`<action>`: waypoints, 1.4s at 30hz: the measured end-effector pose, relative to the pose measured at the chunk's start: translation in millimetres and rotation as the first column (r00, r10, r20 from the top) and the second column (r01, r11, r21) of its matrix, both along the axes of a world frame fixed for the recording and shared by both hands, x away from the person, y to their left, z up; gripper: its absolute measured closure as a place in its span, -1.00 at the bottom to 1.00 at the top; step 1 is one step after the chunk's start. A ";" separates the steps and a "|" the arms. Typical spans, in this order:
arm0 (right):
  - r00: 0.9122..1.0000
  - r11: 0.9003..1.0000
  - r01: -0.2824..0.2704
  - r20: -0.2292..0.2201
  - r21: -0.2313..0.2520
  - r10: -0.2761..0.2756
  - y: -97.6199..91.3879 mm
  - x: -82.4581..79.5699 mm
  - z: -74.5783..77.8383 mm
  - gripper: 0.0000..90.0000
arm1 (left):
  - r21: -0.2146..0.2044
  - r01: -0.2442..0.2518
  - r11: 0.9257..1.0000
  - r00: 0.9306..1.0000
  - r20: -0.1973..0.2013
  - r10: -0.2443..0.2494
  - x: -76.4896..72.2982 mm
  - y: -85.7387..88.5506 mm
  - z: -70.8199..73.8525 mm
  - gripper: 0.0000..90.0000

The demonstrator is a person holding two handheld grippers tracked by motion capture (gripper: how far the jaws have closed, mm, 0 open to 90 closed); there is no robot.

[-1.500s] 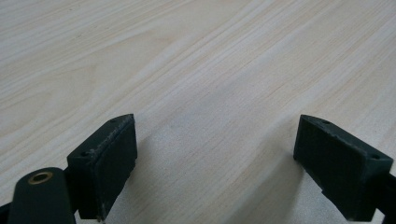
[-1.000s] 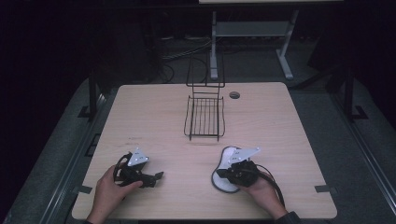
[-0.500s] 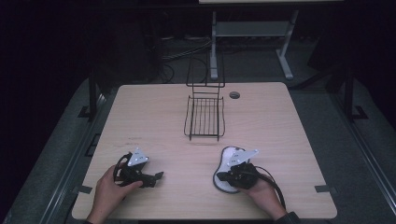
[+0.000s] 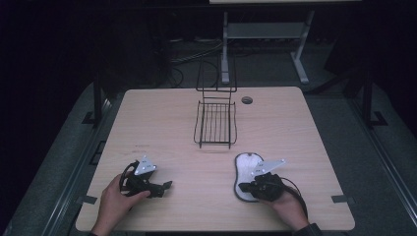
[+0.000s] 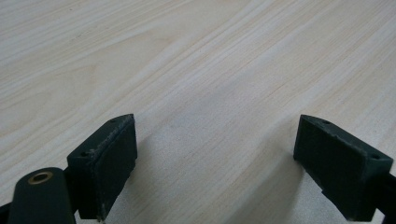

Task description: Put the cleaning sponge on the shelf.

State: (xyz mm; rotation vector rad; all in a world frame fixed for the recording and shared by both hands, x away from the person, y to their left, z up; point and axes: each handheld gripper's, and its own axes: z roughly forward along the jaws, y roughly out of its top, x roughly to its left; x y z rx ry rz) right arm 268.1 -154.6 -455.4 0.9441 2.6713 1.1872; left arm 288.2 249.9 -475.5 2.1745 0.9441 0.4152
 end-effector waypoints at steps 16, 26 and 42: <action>0.996 0.997 0.083 -0.039 0.003 -0.083 -34.7 -4.9 0.7 0.99 | 0.000 0.000 1.000 1.000 0.000 0.000 0.0 0.0 0.0 -0.72; 0.990 0.991 0.133 -0.047 -0.004 -0.133 -55.5 -6.0 1.3 0.99 | 0.000 0.000 1.000 1.000 0.000 0.000 0.0 0.0 0.0 -0.72; 0.978 0.979 0.201 -0.059 -0.020 -0.202 -86.5 -3.3 2.3 0.99 | 0.000 0.000 1.000 1.000 0.000 0.000 0.0 0.0 0.0 -0.72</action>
